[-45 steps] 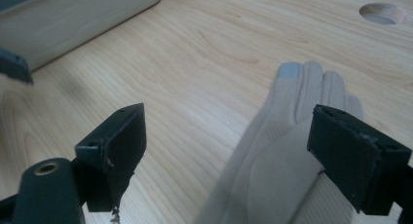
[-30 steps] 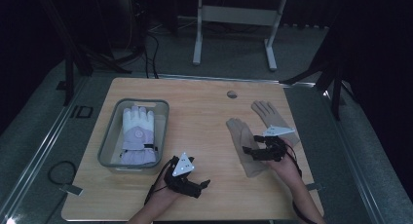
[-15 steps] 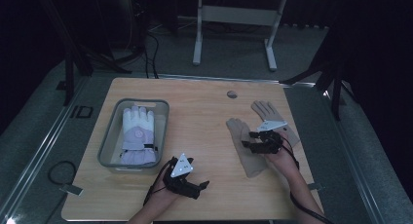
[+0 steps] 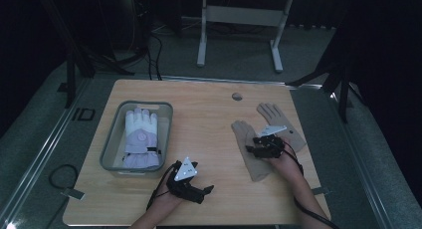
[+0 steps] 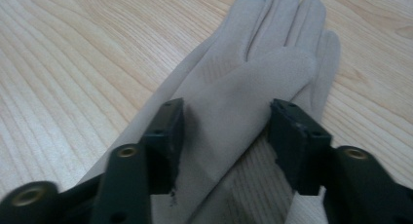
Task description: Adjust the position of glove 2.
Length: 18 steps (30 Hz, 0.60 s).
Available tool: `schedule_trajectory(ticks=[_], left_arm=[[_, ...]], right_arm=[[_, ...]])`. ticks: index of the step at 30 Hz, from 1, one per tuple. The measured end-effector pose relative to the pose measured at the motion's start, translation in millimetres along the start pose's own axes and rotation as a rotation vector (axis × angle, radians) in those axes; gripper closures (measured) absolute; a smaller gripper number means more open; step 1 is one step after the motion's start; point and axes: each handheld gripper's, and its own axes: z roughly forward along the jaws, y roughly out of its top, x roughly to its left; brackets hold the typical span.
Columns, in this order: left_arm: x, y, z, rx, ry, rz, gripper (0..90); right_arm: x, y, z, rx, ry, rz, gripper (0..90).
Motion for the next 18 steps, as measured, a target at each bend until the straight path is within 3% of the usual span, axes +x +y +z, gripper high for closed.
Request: schedule_trajectory(ticks=[2, 4, 8, 10, 12, 18], left_arm=[[-0.4, 0.0, 0.7, 0.001, 0.000, 0.000, 2.9], [-0.1, 0.2, 0.7, 0.000, -0.001, -0.002, 2.9], [0.1, 0.2, 0.4, -0.003, 0.001, -0.004, 2.9], [0.4, 0.2, 0.5, -0.003, 0.001, -0.005, 2.9], [0.3, 0.4, 0.5, -0.004, 0.001, -0.006, 2.9], [0.8, 1.1, -2.5, -0.019, 0.009, -0.007, 2.9]], right_arm=[[4.1, 0.5, -0.3, -0.005, -0.001, 0.043, 66.0], [9.2, -0.1, 0.6, -0.019, -0.011, 0.058, 73.6], [21.5, 0.2, 2.0, -0.038, -0.058, 0.111, 77.2], [27.4, 4.5, 0.9, -0.048, -0.075, 0.165, 78.1], [33.2, 13.5, -2.0, -0.073, -0.070, 0.219, 78.2], [50.8, 46.8, -15.1, -0.152, -0.086, 0.300, 78.2]])
